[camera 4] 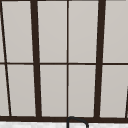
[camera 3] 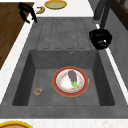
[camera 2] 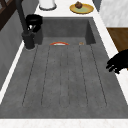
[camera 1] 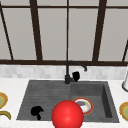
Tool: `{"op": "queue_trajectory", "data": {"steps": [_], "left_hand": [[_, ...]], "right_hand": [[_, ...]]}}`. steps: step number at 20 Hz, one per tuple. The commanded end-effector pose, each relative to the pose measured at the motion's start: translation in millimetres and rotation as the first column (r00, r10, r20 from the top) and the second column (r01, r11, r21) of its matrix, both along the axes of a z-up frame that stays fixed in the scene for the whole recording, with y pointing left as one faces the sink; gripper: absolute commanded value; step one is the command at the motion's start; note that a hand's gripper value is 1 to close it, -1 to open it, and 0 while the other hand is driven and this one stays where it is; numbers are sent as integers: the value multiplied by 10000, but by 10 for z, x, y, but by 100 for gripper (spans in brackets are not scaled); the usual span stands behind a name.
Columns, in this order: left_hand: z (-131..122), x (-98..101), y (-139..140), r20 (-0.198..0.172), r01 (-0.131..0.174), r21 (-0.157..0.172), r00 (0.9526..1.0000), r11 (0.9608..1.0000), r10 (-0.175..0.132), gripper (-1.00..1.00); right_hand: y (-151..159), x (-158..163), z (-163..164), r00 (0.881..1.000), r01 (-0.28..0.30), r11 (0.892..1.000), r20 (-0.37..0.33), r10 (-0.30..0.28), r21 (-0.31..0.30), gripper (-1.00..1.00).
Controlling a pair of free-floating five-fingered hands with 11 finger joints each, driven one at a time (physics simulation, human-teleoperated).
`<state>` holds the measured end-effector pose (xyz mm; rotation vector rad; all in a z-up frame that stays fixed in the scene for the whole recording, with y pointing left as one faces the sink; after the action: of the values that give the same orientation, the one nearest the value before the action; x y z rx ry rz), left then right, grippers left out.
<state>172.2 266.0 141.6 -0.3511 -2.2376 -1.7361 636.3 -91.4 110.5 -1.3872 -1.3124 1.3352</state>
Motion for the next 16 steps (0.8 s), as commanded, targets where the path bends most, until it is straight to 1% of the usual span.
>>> {"op": "queue_trajectory", "data": {"steps": [1,16], "left_hand": [[0,0,0,0,0,0,10000,10000,0,0],[0,0,0,0,0,0,10000,10000,0,0]], "right_hand": [[-94,-94,-93,10000,7,9922,-1,-7,1246,100],[-131,-112,-144,9998,89,9885,162,-115,1512,100]]}}
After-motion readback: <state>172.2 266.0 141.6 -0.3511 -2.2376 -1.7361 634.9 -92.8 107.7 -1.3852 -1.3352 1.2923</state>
